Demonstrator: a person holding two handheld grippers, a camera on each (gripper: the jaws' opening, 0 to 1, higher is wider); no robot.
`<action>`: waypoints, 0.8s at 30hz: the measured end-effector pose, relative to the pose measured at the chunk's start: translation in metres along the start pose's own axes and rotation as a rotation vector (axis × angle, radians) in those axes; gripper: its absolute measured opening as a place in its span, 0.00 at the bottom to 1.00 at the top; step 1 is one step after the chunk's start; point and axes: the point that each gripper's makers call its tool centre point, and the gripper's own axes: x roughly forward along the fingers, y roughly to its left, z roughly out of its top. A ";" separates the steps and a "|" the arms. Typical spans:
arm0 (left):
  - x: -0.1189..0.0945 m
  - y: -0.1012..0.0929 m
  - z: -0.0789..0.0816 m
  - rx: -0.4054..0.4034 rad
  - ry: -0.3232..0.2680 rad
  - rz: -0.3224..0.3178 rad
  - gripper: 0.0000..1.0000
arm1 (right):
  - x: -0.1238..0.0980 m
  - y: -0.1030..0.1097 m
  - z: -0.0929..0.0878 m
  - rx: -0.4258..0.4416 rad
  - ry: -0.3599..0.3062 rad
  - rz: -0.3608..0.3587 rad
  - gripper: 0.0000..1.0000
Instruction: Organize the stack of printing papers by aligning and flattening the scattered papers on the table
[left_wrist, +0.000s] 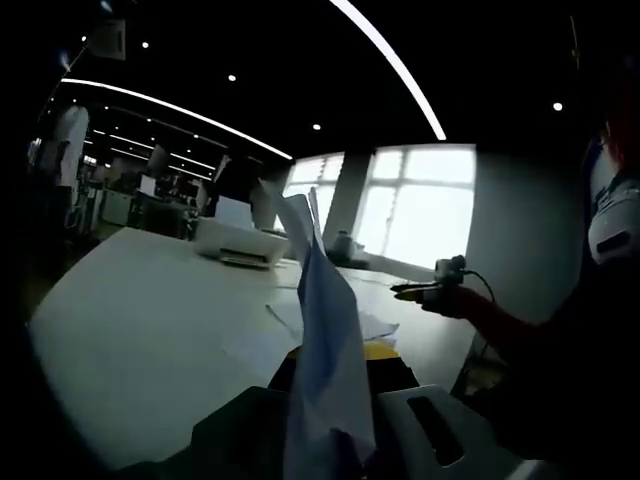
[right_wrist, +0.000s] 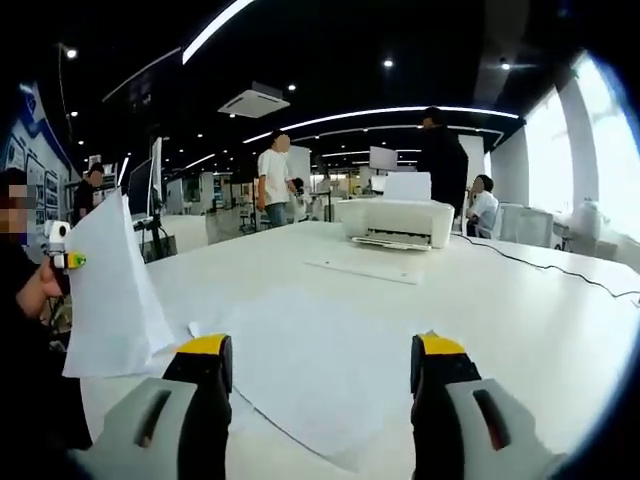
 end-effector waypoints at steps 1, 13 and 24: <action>0.000 0.000 0.000 0.001 -0.001 0.000 0.06 | 0.001 -0.001 0.000 -0.001 0.001 0.000 0.68; 0.002 0.001 0.000 0.001 -0.001 0.000 0.06 | 0.005 -0.016 -0.009 0.017 0.024 -0.015 0.68; 0.001 0.001 0.000 0.001 0.000 -0.002 0.06 | 0.010 -0.020 -0.006 0.012 0.025 -0.018 0.68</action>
